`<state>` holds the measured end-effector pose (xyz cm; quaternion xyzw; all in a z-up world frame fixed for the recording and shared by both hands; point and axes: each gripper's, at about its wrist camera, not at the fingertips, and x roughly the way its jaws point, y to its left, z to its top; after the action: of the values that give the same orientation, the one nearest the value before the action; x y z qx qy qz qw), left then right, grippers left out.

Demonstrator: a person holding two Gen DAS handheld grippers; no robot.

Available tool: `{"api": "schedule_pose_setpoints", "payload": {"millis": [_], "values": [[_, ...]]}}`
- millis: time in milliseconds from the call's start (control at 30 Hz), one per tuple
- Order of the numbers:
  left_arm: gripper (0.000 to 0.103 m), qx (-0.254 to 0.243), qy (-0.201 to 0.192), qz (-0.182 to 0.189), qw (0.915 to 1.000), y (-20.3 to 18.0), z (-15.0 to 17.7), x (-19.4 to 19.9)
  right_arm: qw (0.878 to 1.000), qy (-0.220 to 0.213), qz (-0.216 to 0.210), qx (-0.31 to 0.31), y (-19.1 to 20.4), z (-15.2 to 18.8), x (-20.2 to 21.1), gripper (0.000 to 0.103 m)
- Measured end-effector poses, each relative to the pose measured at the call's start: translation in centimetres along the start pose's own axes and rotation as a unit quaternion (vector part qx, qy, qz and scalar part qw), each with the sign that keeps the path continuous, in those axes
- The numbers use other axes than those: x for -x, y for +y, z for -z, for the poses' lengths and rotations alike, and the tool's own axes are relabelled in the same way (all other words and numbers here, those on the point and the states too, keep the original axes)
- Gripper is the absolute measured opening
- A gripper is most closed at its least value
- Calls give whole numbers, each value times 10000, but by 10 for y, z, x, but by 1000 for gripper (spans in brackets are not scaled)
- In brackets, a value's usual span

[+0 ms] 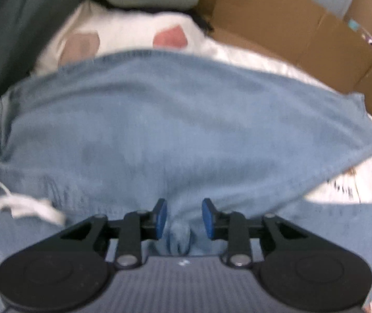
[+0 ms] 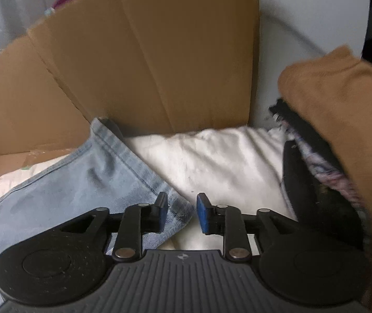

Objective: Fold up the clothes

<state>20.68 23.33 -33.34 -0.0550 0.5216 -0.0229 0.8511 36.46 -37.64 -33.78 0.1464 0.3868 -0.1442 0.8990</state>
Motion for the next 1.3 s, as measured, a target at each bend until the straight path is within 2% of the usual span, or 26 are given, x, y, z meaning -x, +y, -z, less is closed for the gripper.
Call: {"api": "schedule_pose_setpoints", "payload": {"millis": [200,300,400,500,567,633,733,933,1100,1167,1300], "values": [[30,-236,96,-171,9995,-13,-1,-34,9980,-566,-146,248,18,13,30,28],[32,-366,303,-267,9985,-19,10,-50,9964,-509,-334,595,44,28,34,29],[32,-693,334,-271,9967,-32,16,-54,9901,-334,-754,1135,77,44,35,35],[32,-879,486,-231,9947,-34,20,-55,9802,-346,-1045,1648,110,56,35,41],[32,-813,578,-171,9949,-30,19,-55,9710,-427,-1175,2036,130,57,35,45],[32,-798,628,-165,9947,-30,19,-54,9672,-449,-1052,2267,142,46,32,45],[32,-967,623,-252,9930,-35,21,-54,9748,-393,-886,2007,135,21,13,45],[32,-858,636,-172,9941,-32,23,-50,9878,-219,-669,1386,108,-19,-32,45],[32,-860,663,-164,9940,-30,21,-52,9871,-61,-617,1479,111,-21,-56,41],[32,-876,673,-151,9938,-30,21,-51,9875,-46,-524,1483,111,-24,-66,31],[34,-867,683,-105,9938,-31,18,-52,9883,-16,-338,1489,111,-31,-85,30]]}}
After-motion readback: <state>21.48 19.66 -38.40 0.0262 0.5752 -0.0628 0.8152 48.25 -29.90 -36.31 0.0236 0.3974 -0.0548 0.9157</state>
